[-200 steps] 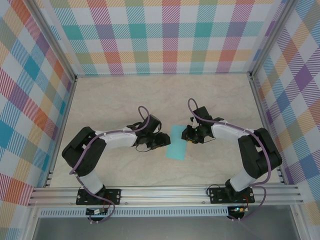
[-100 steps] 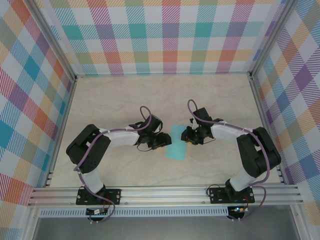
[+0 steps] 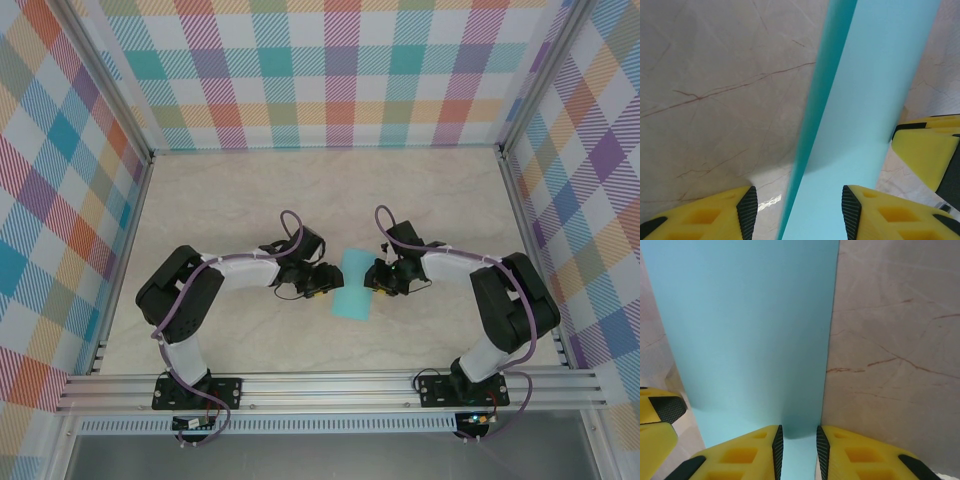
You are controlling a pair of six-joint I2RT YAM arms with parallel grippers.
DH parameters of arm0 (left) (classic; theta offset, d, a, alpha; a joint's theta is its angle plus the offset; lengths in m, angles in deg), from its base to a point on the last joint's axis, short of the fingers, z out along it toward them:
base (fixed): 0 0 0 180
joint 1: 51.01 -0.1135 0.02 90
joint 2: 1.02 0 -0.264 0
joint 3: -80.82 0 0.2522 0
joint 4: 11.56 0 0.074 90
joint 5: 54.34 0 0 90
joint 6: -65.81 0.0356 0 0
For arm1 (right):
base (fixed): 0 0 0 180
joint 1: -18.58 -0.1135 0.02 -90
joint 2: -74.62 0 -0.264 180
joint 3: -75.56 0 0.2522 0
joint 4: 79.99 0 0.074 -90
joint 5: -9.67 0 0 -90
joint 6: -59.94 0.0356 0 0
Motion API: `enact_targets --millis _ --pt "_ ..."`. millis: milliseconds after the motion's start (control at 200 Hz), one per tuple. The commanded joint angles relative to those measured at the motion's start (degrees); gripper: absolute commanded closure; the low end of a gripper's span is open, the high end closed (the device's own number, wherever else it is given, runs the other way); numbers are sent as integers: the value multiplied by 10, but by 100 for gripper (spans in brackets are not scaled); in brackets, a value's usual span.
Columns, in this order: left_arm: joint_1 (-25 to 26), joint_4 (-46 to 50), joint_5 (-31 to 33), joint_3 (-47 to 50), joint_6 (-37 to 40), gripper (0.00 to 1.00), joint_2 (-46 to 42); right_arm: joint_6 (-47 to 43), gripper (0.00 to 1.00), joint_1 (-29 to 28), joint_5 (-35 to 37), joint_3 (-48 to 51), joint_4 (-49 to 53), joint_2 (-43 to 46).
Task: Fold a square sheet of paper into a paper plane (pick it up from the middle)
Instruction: Fold the triangle a second time at the center of the table.
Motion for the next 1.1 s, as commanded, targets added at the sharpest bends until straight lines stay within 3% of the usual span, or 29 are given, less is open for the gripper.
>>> enact_targets --millis 0,1095 --pt "1 -25 -23 -16 2 50 21 -10 72 -1 10 21 4 3" --pt "7 -60 -53 -15 -11 57 27 -5 72 -1 17 34 -2 10"
